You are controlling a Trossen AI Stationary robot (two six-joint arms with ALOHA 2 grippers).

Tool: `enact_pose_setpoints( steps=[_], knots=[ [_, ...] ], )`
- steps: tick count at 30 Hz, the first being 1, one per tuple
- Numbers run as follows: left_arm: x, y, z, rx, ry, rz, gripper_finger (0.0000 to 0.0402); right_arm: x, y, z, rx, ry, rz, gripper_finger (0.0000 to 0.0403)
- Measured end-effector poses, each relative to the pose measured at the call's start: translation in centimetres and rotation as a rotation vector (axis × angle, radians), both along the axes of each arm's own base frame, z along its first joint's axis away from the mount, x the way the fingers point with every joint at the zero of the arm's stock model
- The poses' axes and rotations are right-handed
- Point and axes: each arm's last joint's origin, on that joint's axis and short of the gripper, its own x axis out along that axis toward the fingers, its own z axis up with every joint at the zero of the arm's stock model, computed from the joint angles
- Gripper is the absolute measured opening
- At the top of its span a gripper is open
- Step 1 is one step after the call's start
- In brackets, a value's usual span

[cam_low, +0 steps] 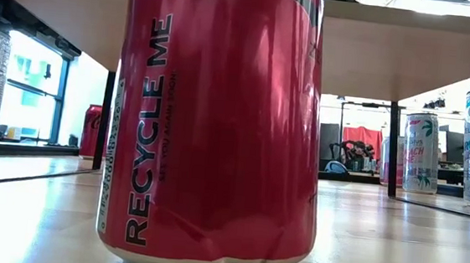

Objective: Place canned beverage on shelf
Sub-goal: Move the shelf to the center of the table

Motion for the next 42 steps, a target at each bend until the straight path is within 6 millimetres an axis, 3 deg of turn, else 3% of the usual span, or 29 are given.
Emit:
enact_pose_setpoints(
  steps=[8,25,32,42],
  knots=[
    [0.0,0.0,0.0,0.0,0.0,0.0,0.0005,-2.2,-2.0,0.0,-0.187,0.171,-0.064,0.0197],
    [0.0,0.0,0.0,0.0,0.0,0.0,0.0005,-1.9,-1.6,0.2,0.029,0.185,-0.008,0.0197],
    [0.0,0.0,0.0,0.0,0.0,0.0,0.0005,-2.5,-2.5,1.3,-0.207,0.181,-0.001,0.0197],
    [0.0,0.0,0.0,0.0,0.0,0.0,0.0005,-2.1,-1.8,0.0,-0.033,0.191,0.08,0.0197]
  ],
)
